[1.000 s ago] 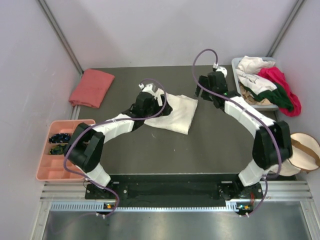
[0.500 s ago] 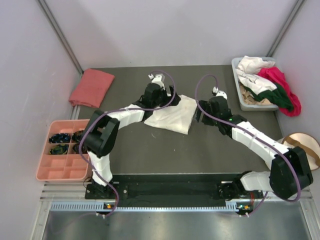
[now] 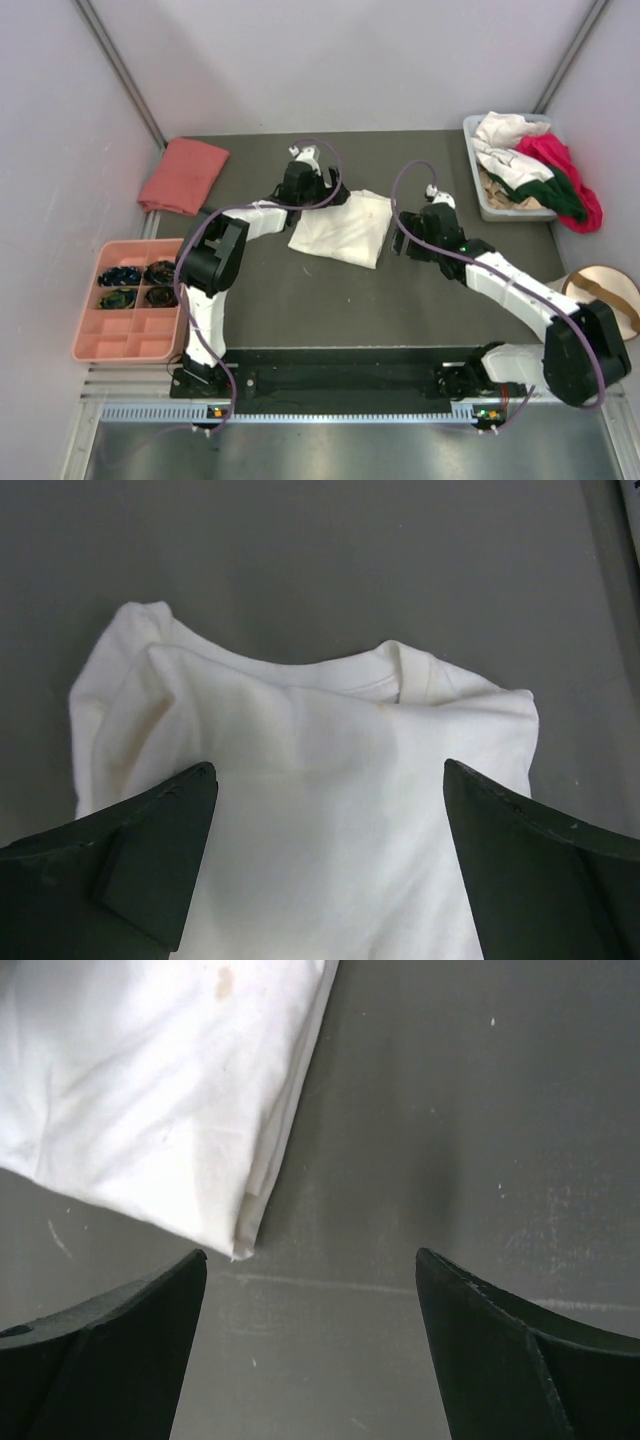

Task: Fold and stack the t-shirts
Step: Smooth out wrinkles on the folded tshirt

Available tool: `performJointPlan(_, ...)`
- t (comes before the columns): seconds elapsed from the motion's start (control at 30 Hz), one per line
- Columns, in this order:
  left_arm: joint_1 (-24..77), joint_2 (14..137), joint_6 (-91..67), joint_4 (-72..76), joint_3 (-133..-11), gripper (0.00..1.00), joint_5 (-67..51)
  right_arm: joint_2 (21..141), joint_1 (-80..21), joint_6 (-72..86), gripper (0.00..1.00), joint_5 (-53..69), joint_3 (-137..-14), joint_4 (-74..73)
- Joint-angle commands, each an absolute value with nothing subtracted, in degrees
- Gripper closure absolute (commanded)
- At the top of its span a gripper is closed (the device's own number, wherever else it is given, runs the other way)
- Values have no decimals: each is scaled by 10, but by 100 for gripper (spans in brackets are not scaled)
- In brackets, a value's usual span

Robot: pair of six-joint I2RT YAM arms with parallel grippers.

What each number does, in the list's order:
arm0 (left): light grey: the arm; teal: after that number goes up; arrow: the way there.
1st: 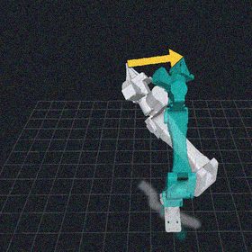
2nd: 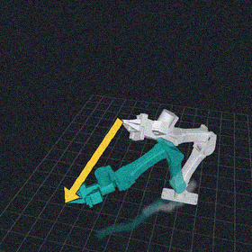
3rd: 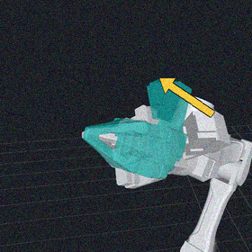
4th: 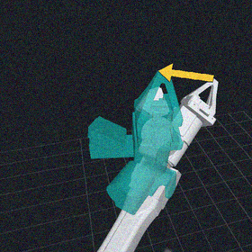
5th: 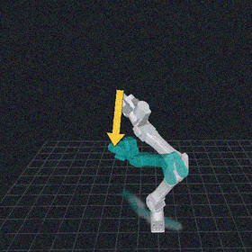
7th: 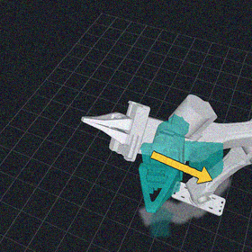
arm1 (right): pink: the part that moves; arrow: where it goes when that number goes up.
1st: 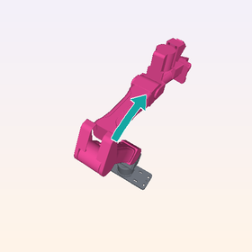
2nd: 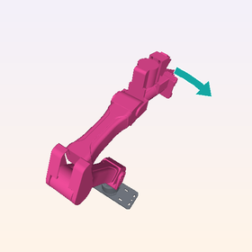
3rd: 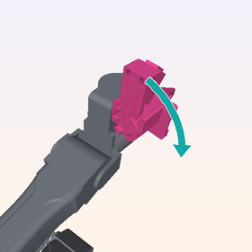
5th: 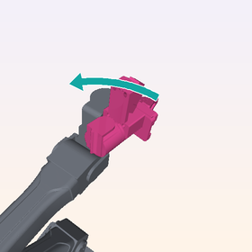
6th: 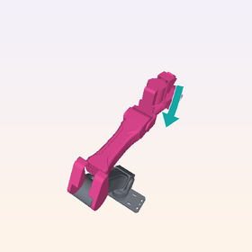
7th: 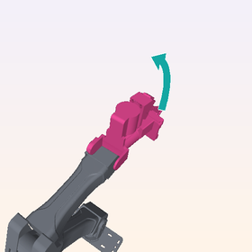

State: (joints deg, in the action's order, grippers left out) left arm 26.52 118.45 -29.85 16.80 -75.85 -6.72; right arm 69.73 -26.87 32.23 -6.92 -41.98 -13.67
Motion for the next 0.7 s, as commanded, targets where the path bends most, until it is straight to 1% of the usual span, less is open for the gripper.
performJointPlan(0.0, 260, 1122, -296, 191, -725, 1, -75, 768, -272, 291, 14, -105, -500, -88)
performJointPlan(0.03, 260, 1099, -298, 193, -715, 1, -75, 812, -271, 286, 14, -106, -539, -86)
performJointPlan(0.27, 260, 970, -308, 145, -649, 1, -47, 972, -252, 271, 14, -102, -689, -69)
performJointPlan(0.37, 260, 902, -334, 138, -587, 1, -52, 1035, -243, 262, 14, -93, -747, -62)
performJointPlan(0.53, 272, 811, -366, 129, -458, 1, -35, 1149, -235, 233, 14, -93, -892, -135)
performJointPlan(0.67, 281, 784, -393, 139, -382, 1, -25, 1197, -225, 224, 14, -67, -931, -125)
